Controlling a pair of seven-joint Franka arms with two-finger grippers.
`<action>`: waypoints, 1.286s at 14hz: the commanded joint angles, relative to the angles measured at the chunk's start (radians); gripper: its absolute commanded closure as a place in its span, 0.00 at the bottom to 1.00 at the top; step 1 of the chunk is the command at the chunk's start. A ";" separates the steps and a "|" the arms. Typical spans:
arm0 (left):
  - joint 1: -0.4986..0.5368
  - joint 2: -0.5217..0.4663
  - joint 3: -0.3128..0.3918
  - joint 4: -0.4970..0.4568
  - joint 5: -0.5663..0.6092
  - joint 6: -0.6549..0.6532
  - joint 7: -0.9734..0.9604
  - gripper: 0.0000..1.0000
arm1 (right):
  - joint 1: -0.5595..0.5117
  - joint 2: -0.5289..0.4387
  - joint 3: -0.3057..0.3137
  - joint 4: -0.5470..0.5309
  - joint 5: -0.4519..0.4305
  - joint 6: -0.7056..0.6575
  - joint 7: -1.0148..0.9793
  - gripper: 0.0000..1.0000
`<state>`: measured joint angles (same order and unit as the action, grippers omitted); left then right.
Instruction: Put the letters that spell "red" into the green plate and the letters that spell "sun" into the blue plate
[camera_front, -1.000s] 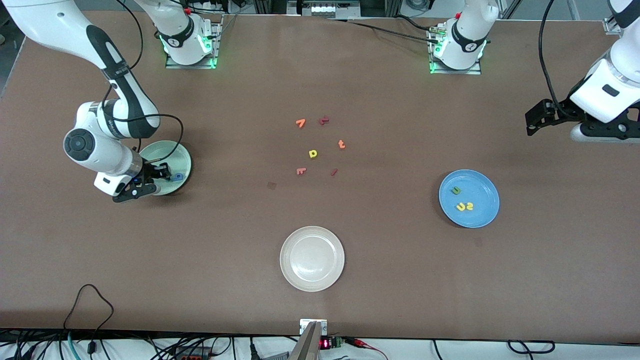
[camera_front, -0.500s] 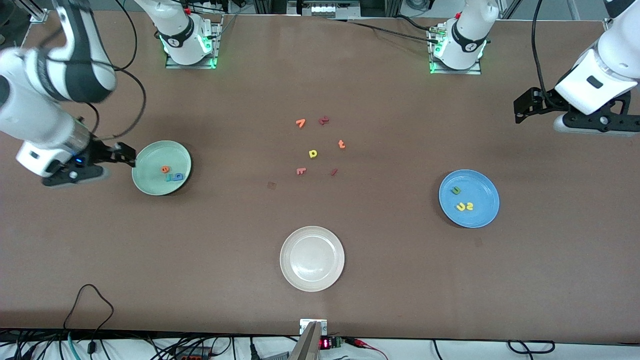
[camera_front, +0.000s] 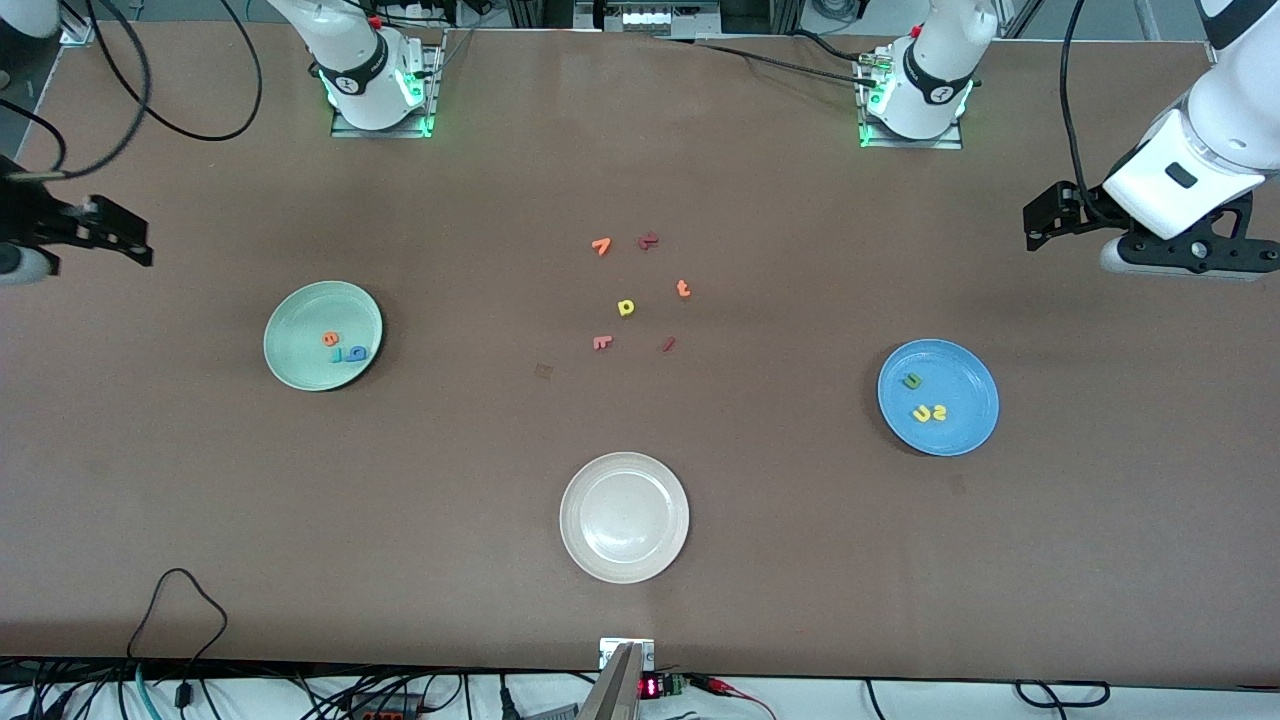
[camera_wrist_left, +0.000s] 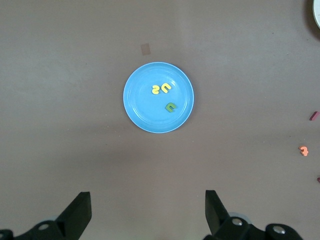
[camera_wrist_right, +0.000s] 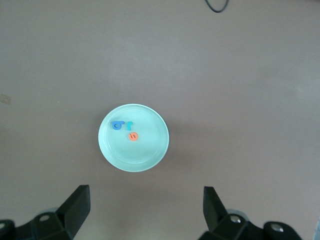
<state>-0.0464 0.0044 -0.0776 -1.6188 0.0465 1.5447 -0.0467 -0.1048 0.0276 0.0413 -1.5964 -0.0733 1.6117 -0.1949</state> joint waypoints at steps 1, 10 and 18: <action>-0.004 0.005 0.005 0.020 -0.017 -0.020 0.028 0.00 | 0.054 0.028 -0.060 0.041 0.006 -0.033 0.003 0.00; -0.004 0.005 0.005 0.020 -0.019 -0.020 0.027 0.00 | 0.053 0.029 -0.058 0.030 0.009 -0.033 0.003 0.00; -0.004 0.005 0.005 0.020 -0.019 -0.021 0.028 0.00 | 0.028 0.029 -0.058 0.009 0.090 -0.091 0.011 0.00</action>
<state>-0.0464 0.0044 -0.0776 -1.6187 0.0465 1.5446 -0.0457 -0.0682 0.0604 -0.0162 -1.5875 -0.0086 1.5437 -0.1933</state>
